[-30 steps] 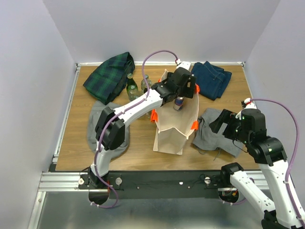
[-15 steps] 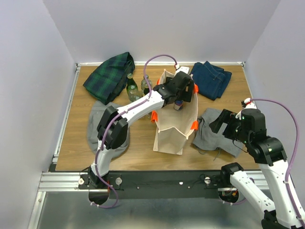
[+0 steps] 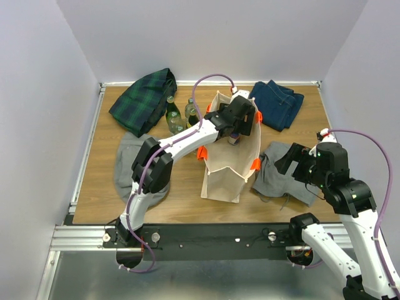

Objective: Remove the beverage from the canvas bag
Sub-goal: Take out the drink from the canvas bag.

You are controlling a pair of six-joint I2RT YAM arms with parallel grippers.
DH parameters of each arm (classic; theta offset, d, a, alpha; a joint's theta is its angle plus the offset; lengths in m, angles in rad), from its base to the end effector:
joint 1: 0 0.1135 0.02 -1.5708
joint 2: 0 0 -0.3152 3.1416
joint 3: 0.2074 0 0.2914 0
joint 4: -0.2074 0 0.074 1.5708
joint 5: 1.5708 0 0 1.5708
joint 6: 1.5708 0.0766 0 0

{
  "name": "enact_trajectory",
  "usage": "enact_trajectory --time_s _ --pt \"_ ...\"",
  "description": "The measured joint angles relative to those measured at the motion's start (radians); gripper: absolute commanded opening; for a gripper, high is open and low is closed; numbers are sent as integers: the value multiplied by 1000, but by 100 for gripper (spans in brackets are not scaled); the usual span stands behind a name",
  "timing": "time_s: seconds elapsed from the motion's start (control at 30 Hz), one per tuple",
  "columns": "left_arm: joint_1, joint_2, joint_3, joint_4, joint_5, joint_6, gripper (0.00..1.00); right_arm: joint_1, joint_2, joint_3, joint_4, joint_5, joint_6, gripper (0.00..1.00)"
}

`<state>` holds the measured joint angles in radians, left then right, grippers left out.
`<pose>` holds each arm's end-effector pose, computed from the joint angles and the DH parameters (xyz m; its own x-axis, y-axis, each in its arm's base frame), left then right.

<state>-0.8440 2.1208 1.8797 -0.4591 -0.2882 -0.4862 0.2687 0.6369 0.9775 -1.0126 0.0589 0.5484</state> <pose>0.4075 -0.4255 0.2774 -0.6459 0.0522 -0.7617 0.3057 0.9319 -0.1954 0.1295 0.0310 0.3591 -0.6272 0.3671 -0.6869 0.1247 0.9179 0.3767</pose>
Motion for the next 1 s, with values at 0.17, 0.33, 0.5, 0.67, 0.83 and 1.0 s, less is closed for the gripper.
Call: enact_trajectory --time_s 0.17,0.33,0.5,0.67,0.83,1.0 --pt "0 0 0 1 0 0 88 0 0 -3 1 4 0 100" --pt "0 6 0 2 0 -1 88 0 5 -4 1 3 -2 100" --pt "1 17 0 14 -8 -1 88 0 5 -4 1 4 -3 100" --pt "1 20 -15 51 -18 -1 88 0 5 -9 1 5 -4 100" --pt "3 20 -29 78 -25 0 82 0 5 -11 1 5 -4 100" --pt "5 24 -29 92 -27 6 72 0 3 -14 1 5 -4 100"
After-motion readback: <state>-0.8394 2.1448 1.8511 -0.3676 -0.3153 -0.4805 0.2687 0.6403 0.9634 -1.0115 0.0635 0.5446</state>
